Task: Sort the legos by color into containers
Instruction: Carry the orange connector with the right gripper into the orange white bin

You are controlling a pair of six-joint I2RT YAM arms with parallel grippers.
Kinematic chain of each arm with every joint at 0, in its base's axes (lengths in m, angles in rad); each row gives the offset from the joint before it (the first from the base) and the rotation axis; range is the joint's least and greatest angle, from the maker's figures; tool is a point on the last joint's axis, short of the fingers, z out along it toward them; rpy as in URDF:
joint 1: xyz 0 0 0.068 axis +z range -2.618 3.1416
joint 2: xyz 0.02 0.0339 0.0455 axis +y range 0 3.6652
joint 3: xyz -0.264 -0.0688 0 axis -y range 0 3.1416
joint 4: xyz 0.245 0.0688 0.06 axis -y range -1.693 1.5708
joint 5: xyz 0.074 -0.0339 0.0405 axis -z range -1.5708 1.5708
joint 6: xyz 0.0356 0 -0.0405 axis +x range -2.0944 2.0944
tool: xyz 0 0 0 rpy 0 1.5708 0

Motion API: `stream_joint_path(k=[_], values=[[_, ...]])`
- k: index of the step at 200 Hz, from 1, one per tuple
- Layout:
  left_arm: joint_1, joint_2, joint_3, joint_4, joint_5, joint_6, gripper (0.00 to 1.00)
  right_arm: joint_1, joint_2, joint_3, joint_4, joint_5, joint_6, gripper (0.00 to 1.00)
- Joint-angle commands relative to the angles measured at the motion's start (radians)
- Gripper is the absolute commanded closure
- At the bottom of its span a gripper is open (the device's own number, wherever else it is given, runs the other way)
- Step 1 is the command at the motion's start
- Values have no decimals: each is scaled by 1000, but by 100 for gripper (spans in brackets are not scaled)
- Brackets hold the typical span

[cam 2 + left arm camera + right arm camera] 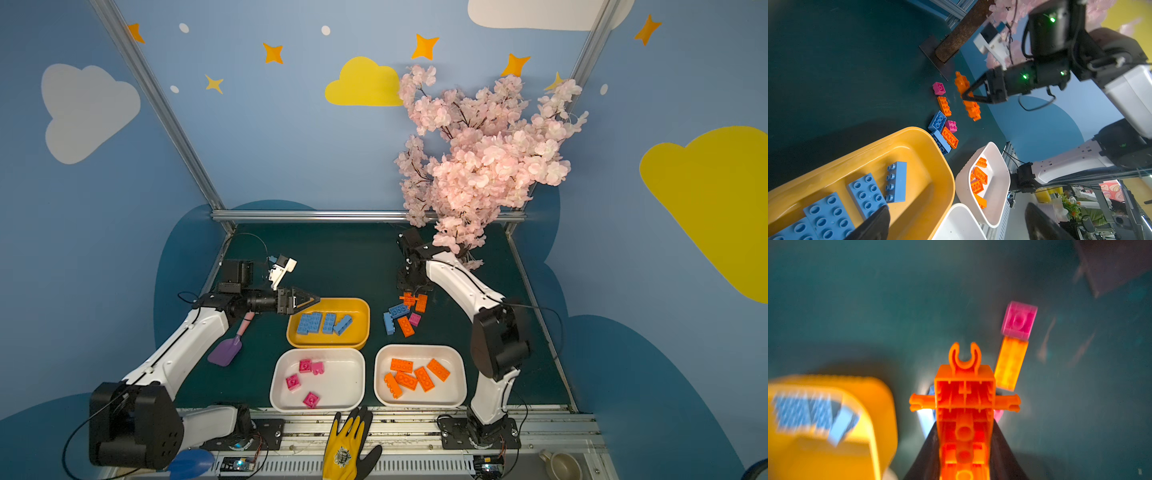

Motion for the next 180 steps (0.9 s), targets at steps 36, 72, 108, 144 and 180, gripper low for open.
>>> stream_joint_path(k=[36,72,108,144,180], values=[[-21,-11,-4,17,49,-17,1,81,-344,-355,-264,-77,137,84],[-32,-10,-7,38,46,-31,1,87,-493,-532,-324,-36,229,83],[-42,-6,1,18,38,-13,1,83,-501,-647,-268,-33,256,81],[-45,-4,-1,19,36,-10,1,75,-444,-692,-185,-28,230,69],[-47,-13,-2,14,31,-8,1,66,-440,-680,-183,-9,227,59]])
